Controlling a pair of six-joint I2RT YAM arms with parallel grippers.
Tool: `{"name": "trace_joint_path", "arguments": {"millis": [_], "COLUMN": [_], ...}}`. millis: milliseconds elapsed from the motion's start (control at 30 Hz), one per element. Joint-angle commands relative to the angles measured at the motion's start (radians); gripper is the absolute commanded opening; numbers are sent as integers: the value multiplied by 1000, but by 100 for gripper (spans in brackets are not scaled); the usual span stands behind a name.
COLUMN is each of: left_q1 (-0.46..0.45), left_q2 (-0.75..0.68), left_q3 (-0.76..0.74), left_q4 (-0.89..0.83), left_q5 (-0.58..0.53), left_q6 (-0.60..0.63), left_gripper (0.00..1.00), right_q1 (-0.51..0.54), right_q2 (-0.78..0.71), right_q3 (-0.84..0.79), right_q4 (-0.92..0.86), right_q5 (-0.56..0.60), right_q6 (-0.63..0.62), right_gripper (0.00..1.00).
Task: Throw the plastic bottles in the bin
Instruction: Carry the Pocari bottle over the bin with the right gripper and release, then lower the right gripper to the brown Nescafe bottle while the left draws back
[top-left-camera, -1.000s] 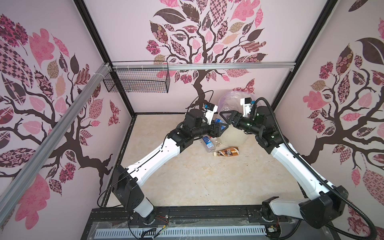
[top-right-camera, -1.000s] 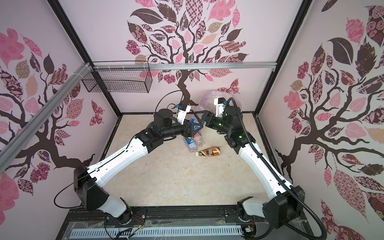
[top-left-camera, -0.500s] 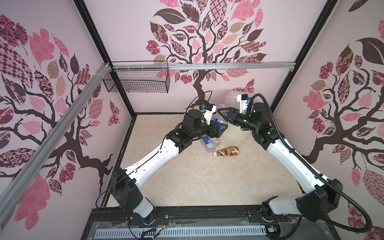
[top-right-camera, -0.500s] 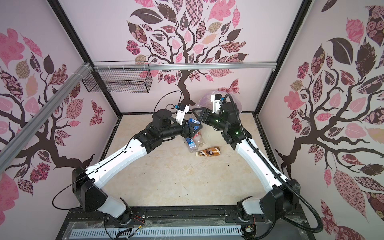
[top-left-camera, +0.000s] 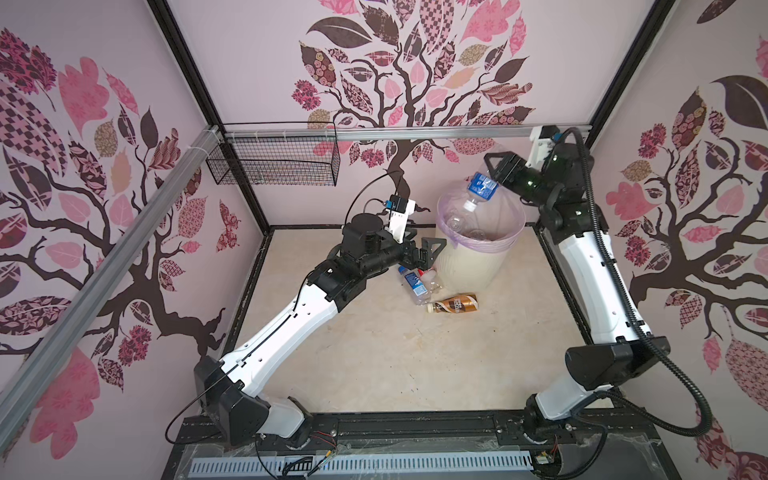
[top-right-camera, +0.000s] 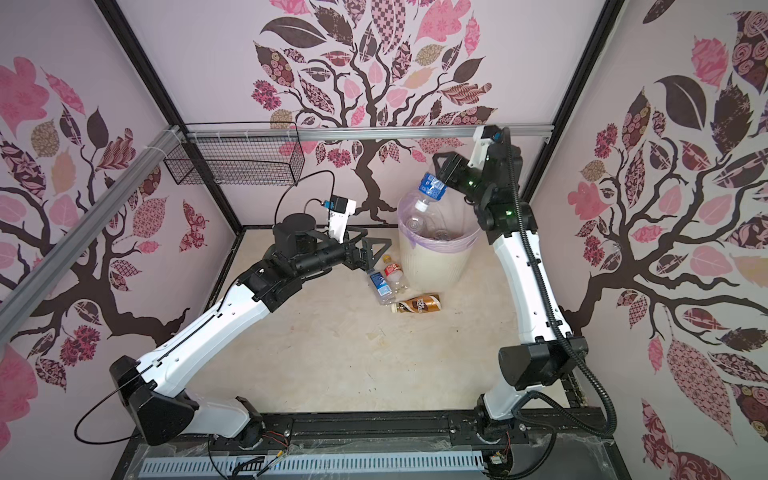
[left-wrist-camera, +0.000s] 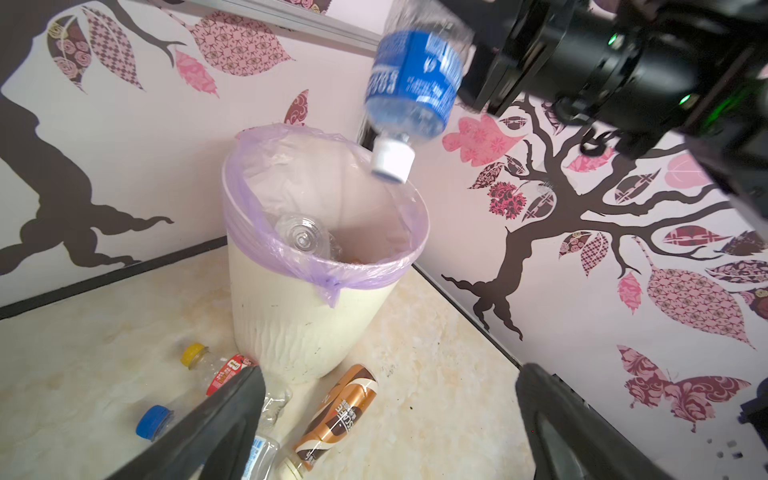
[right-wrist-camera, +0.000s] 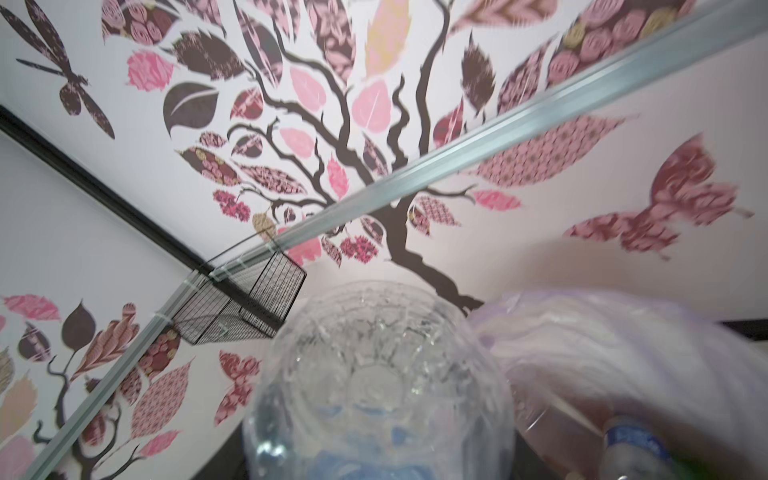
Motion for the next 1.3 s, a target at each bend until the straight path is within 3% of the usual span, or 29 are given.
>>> {"name": "trace_joint_path", "arguments": {"millis": [0, 133, 200, 267, 333, 400, 533, 633, 800, 1000, 1267], "left_q1": [10, 18, 24, 24, 26, 25, 25, 27, 27, 28, 46], "left_q2": [-9, -11, -6, 3, 13, 19, 21, 20, 0, -37, -37], "left_q3": [-25, -42, -53, -57, -54, -48, -48, -49, -68, -104, -178], "left_q4": [-11, -14, -6, -4, -4, -13, -22, -30, -62, -139, -217], "left_q5": [-5, -8, -6, 3, 11, 16, 17, 18, 5, -59, -38], "left_q6": [28, 39, 35, 31, 30, 30, 25, 13, -9, -50, -158], "left_gripper": [98, 98, 98, 98, 98, 98, 98, 98, 98, 98, 98], "right_q1": [7, 7, 8, 8, 8, 7, 7, 7, 7, 7, 107], "right_q2": [65, 116, 119, 87, 47, 31, 16, 11, 0, -89, -327], "right_q3": [219, 267, 188, 8, -173, -248, -265, -220, -146, -171, -480], "right_q4": [-149, -154, -144, -86, 3, 28, 22, -8, -71, -114, -116], "right_q5": [203, 338, 367, 366, 356, 359, 359, 364, 369, 360, 405], "right_q6": [-190, -305, -314, -298, -278, -268, -275, -284, -296, -282, -263], "right_gripper": [46, 47, 49, 51, 61, 68, 92, 99, 100, 100, 99]}}
